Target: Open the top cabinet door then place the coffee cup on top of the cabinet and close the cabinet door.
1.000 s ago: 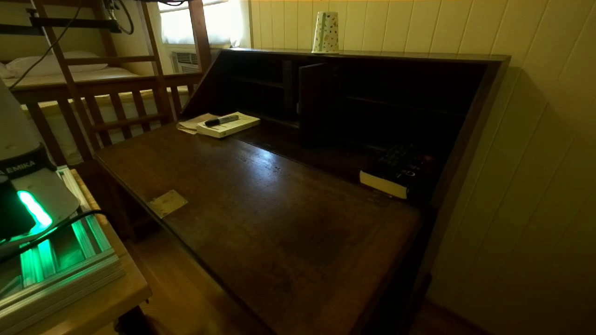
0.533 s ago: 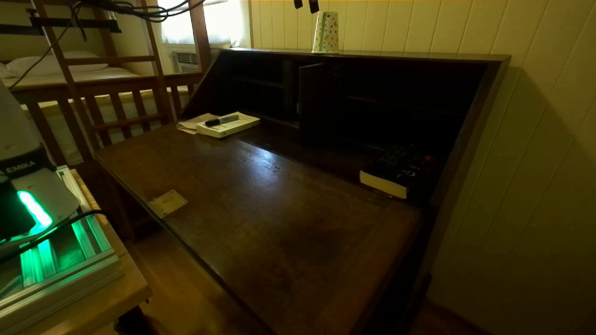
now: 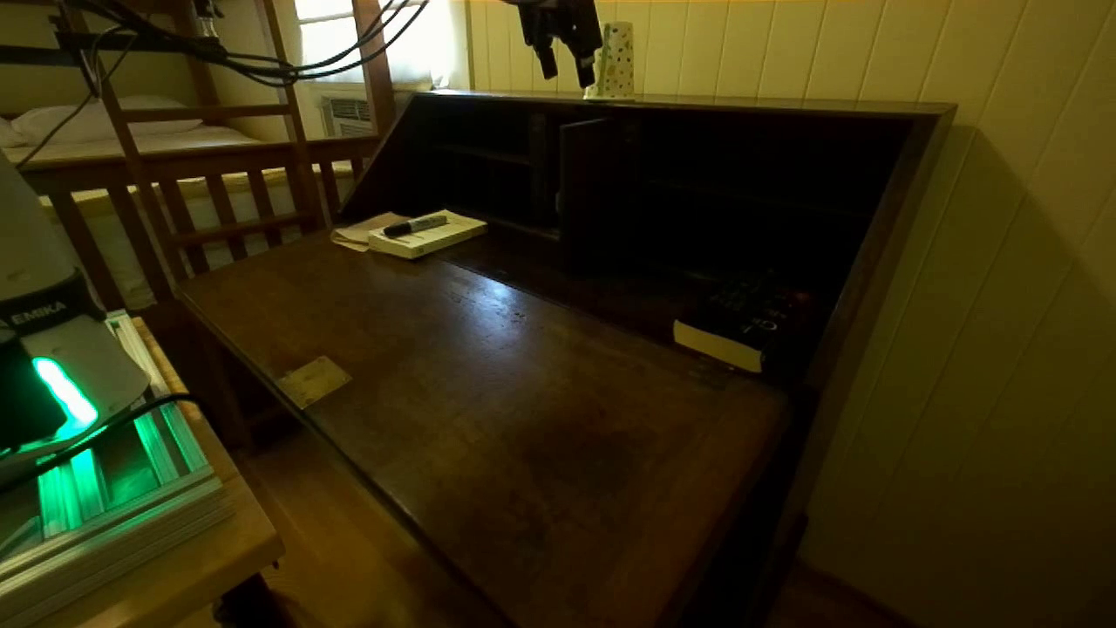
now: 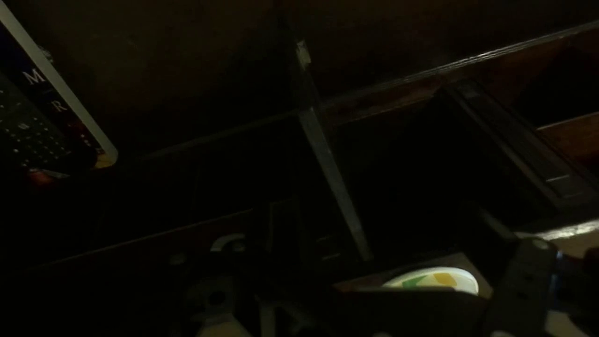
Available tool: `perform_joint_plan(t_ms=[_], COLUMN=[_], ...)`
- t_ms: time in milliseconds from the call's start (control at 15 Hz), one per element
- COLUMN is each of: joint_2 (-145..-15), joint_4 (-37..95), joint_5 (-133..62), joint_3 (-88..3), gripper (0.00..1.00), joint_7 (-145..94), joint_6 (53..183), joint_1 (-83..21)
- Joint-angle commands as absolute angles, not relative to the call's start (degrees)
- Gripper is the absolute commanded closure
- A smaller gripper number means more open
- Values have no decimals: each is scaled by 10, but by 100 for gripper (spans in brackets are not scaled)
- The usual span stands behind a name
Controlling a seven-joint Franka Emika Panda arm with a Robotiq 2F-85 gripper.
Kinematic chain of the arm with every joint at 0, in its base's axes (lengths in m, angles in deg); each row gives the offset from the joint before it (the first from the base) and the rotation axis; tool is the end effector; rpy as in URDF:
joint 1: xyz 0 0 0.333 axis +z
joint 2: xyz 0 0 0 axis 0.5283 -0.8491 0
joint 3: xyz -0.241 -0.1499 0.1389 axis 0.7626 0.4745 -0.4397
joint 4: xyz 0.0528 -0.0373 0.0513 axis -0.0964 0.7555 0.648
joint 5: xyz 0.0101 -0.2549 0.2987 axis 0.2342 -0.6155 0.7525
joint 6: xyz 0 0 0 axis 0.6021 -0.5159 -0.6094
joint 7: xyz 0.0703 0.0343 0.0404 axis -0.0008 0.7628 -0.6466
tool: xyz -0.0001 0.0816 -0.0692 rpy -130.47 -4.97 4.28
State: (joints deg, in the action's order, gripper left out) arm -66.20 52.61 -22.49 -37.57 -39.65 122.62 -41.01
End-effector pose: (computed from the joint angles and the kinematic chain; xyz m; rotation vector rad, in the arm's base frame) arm 0.5647 -0.1792 0.4668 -3.0155 0.3955 -0.5985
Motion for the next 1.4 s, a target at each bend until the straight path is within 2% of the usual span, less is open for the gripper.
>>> perform_joint_plan(t_ms=[0, 600, 1067, 1333], joint_2=[-679, -709, -709, -710], joint_4=[553, 560, 541, 526], joint_5=[-198, -145, 82, 149], joint_3=[-380, -405, -451, -458], gripper=[0, 0, 0, 0], joint_7=[-444, -488, -610, -653], joint_6=[1286, 1295, 1247, 1188], joint_1=[-412, -418, -417, -408])
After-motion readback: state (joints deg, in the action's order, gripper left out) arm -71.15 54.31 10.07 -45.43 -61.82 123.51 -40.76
